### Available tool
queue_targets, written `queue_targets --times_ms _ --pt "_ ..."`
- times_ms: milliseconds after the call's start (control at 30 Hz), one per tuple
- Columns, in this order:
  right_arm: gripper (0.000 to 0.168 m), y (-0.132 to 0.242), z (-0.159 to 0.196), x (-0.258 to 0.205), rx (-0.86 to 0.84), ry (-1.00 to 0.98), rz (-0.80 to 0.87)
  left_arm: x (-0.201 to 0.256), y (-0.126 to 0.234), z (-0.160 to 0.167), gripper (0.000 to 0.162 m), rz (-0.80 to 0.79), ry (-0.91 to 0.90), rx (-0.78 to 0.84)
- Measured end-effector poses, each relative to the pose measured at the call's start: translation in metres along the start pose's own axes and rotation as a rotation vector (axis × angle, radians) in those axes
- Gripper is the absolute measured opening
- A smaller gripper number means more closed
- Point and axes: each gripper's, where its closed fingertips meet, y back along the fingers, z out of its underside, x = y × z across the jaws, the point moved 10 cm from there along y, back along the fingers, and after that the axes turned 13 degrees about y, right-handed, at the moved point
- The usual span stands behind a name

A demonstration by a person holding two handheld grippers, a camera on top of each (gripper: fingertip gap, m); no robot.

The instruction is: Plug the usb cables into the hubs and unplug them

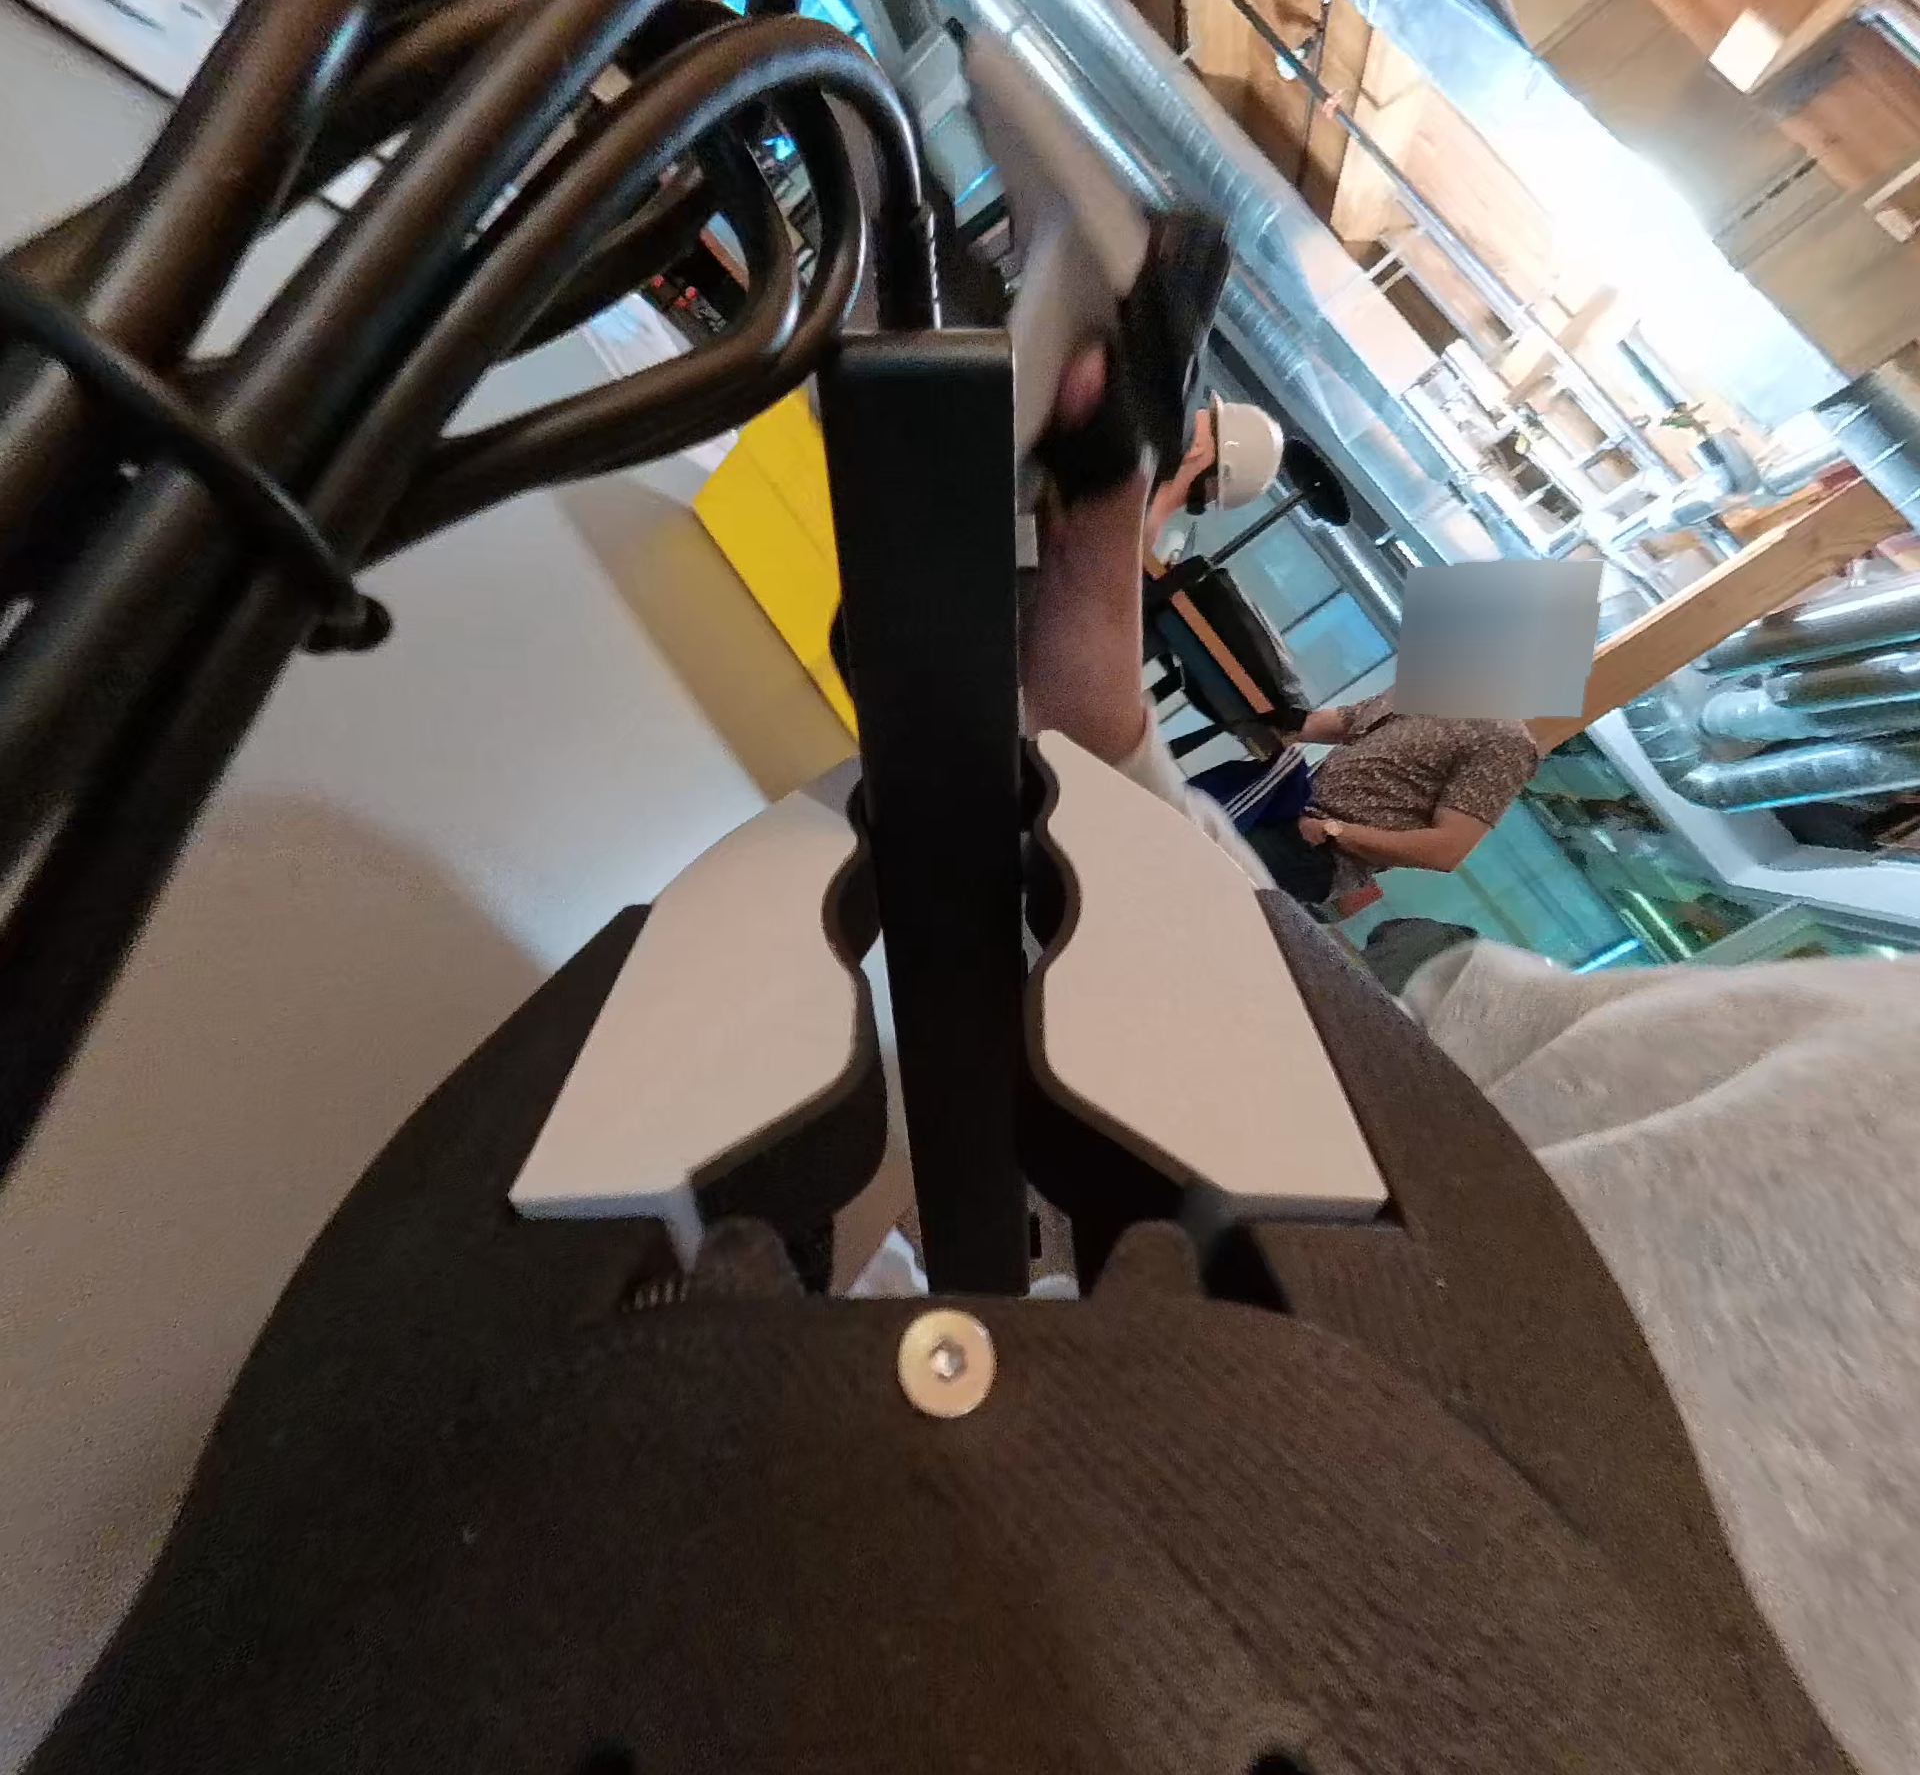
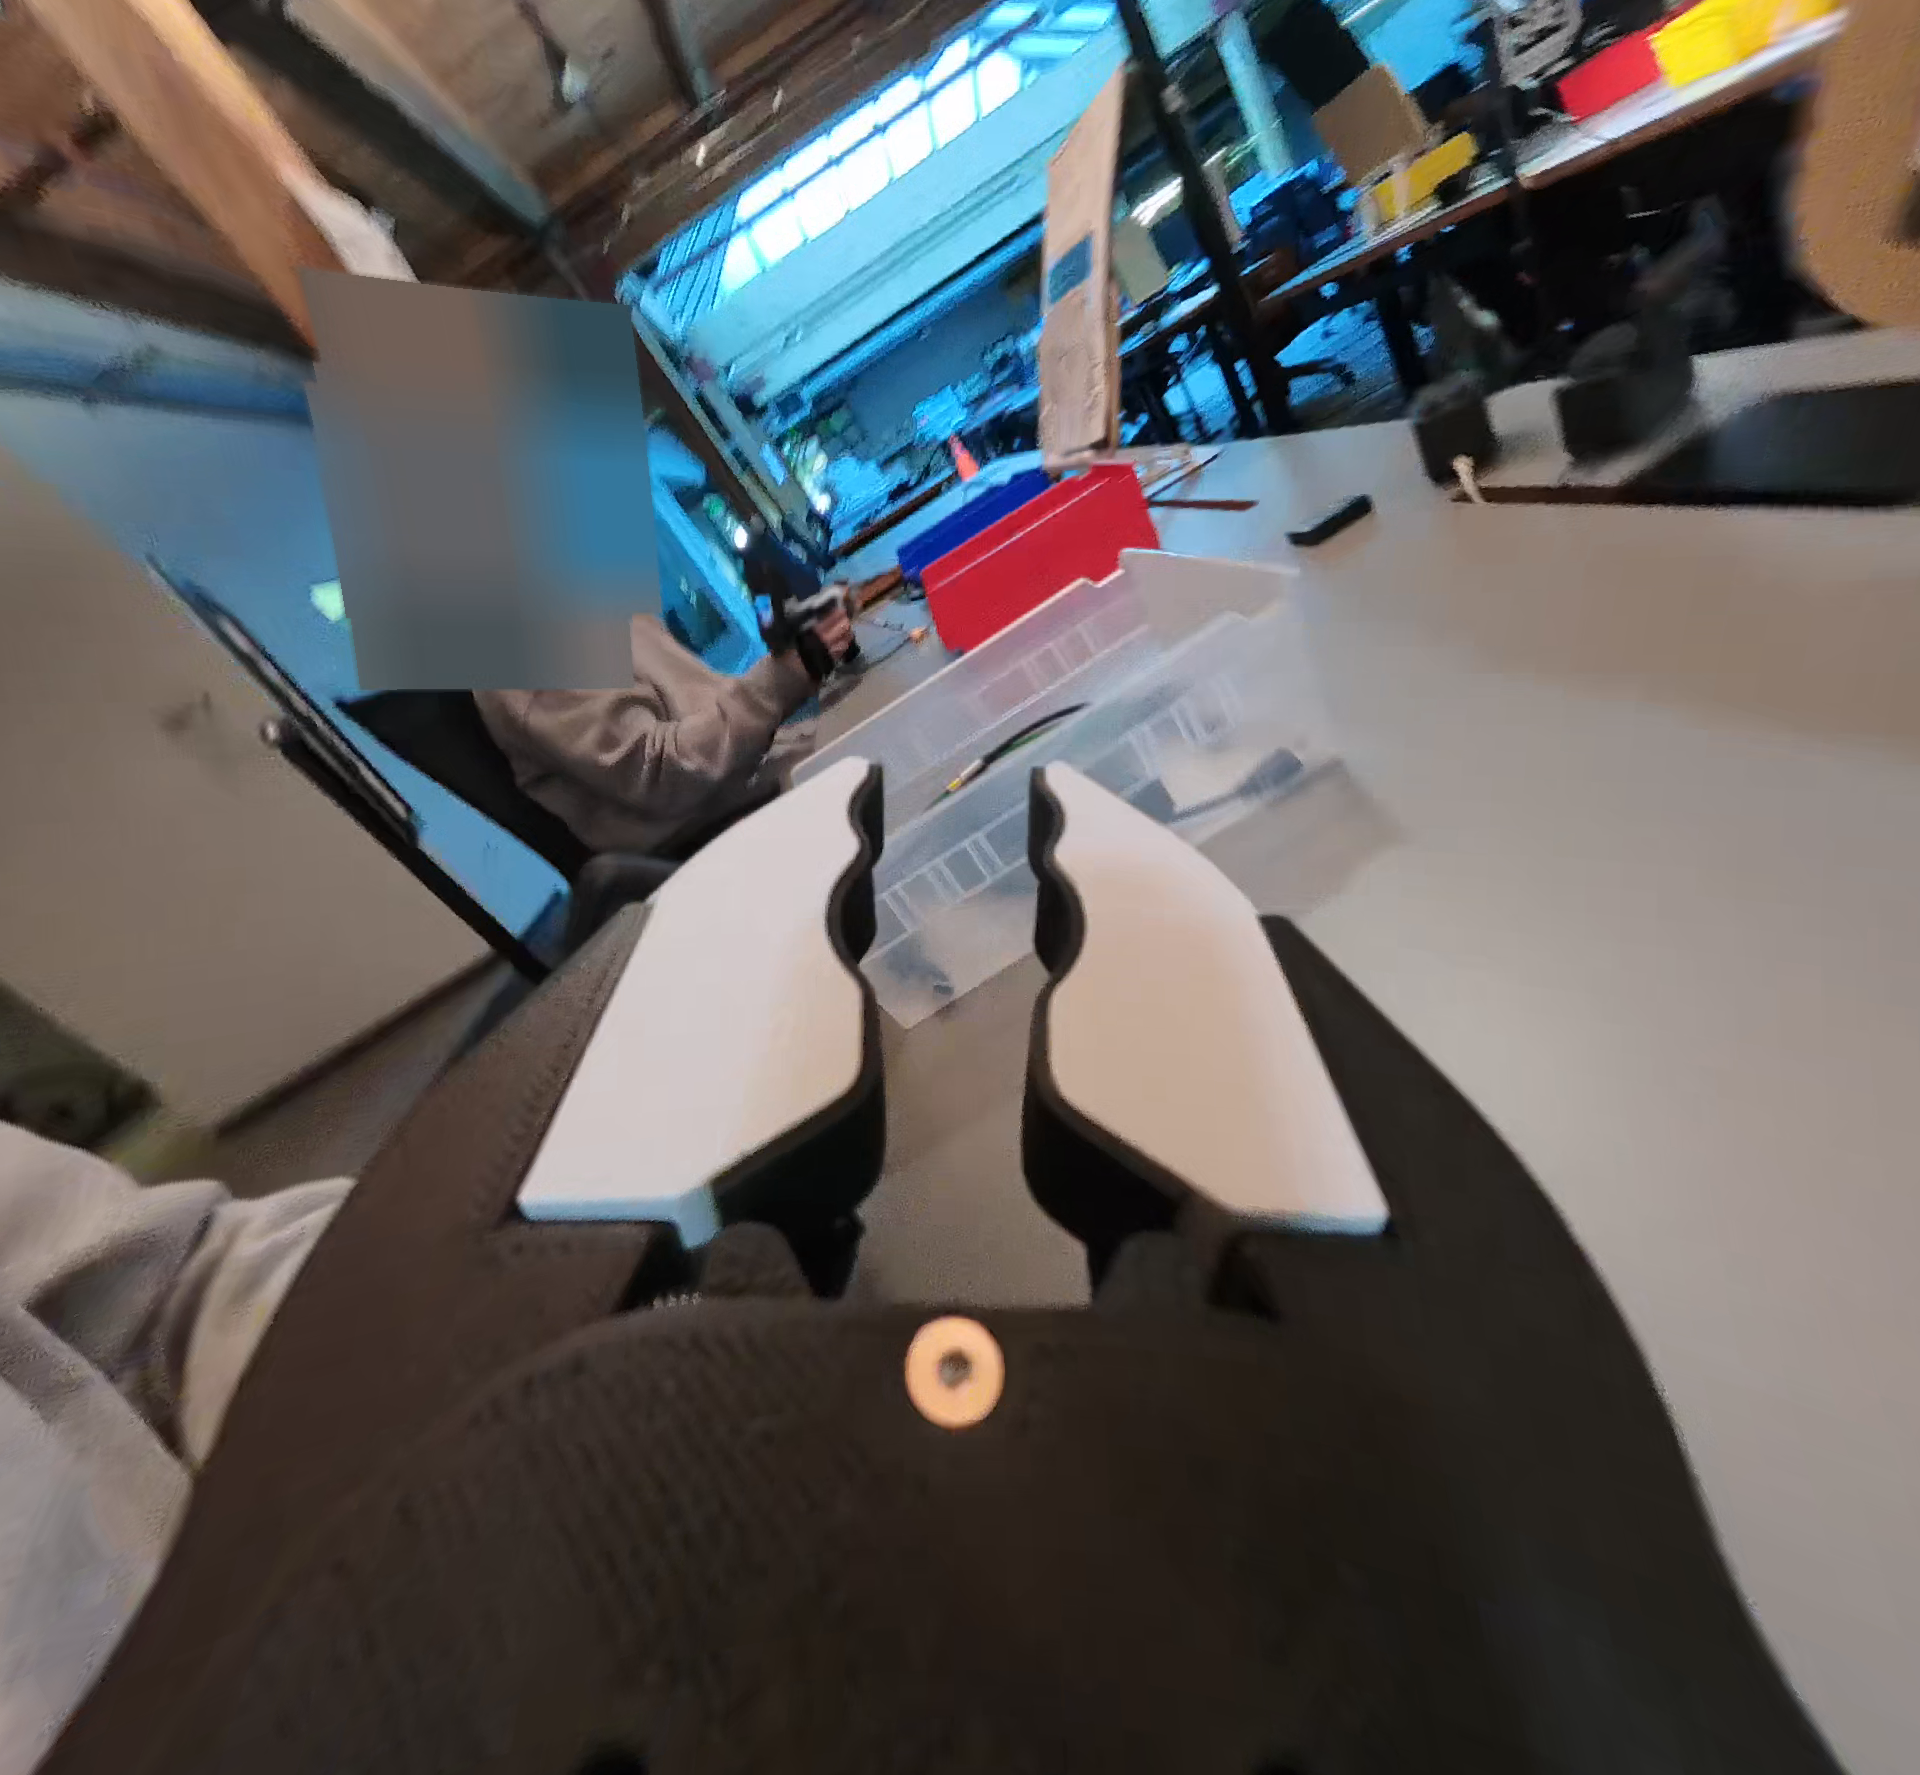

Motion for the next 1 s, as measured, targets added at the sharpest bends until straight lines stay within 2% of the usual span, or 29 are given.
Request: queue_targets --times_ms 133,200,233,367,533,600,733,833,900,1000 --pt "0.025 -0.094 -0.031 -0.021 -0.207 0.203 -0.170 0.000 0.022 0.014 0.027 -0.049 -0.001 0.027" --pt "0.010 -0.150 -0.035 -0.038 -0.369 0.294 -0.291 -0.004 0.026 0.010 0.026 -0.060 -0.008 0.037" --pt "0.009 -0.179 -0.033 -0.045 -0.432 0.313 -0.345 -0.006 0.027 0.007 0.027 -0.073 -0.021 0.041" --pt "0.017 -0.283 -0.017 -0.059 -0.695 0.259 -0.480 -0.011 0.036 -0.001 0.027 -0.097 -0.037 0.061" --pt "0.016 -0.374 0.031 -0.046 -1.013 0.494 -0.413 -0.015 0.041 -0.006 0.027 -0.096 -0.035 0.082" --pt "0.016 -0.399 0.051 -0.035 -1.141 0.452 -0.353 -0.015 0.041 -0.007 0.027 -0.095 -0.035 0.077" --pt "0.019 -0.431 0.081 -0.020 -1.261 0.195 -0.247 -0.016 0.043 -0.008 0.027 -0.078 -0.006 0.088" --pt "0.024 -0.441 0.102 -0.016 -1.353 0.077 -0.223 -0.017 0.044 -0.009 0.027 -0.073 0.005 0.091" --pt "0.021 -0.443 0.112 -0.016 -1.381 0.006 -0.233 -0.017 0.044 -0.009 0.027 -0.071 0.008 0.090" --pt "0.015 -0.444 0.120 -0.015 -1.402 0.004 -0.226 -0.017 0.043 -0.008 0.027 -0.072 0.006 0.085"
